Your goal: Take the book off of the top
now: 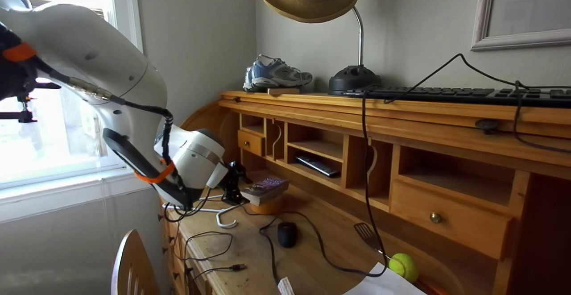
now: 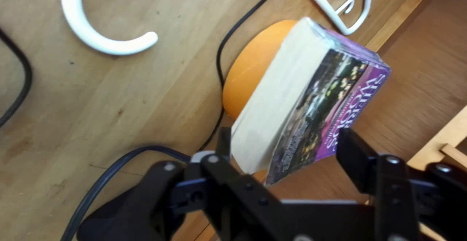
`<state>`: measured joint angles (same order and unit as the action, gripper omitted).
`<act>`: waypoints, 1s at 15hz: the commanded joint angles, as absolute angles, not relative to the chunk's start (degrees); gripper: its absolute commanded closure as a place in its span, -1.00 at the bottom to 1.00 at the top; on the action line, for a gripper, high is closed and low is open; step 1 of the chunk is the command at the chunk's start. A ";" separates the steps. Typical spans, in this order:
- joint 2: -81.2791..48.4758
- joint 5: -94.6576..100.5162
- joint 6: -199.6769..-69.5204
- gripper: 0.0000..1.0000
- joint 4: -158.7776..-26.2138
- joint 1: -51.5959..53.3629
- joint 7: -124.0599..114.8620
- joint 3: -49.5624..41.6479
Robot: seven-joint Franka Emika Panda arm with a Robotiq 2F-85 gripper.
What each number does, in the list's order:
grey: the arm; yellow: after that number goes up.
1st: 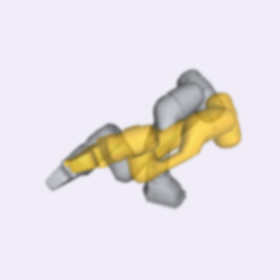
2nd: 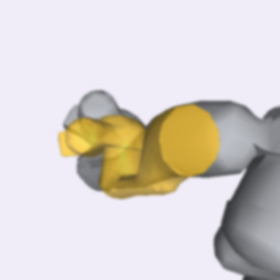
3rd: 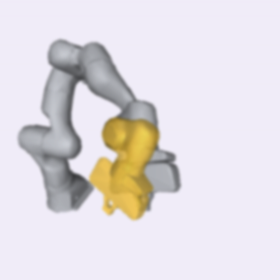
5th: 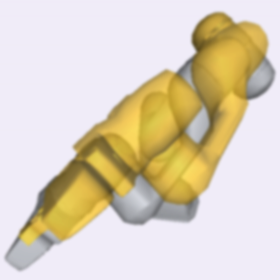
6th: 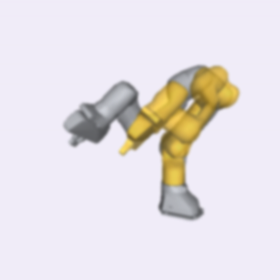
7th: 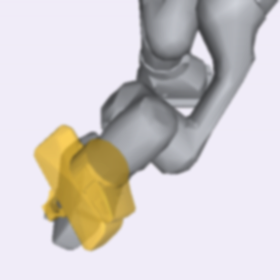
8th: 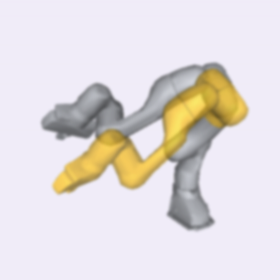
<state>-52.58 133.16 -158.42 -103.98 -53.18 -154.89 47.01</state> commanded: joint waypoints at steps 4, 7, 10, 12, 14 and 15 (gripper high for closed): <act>-36.20 119.61 -161.96 -1.00 -113.29 -46.90 -154.42 37.27; -27.95 114.65 -161.28 -1.00 -121.00 -51.78 -150.44 41.99; -18.35 103.87 -163.33 -1.00 -128.69 -55.61 -135.34 43.72; -11.94 98.11 -167.72 -1.00 -133.62 -58.03 -125.99 43.87; -5.68 93.07 -172.44 -1.00 -138.51 -59.96 -116.52 43.16; -2.39 90.73 -175.57 -1.00 -141.36 -60.88 -111.40 42.46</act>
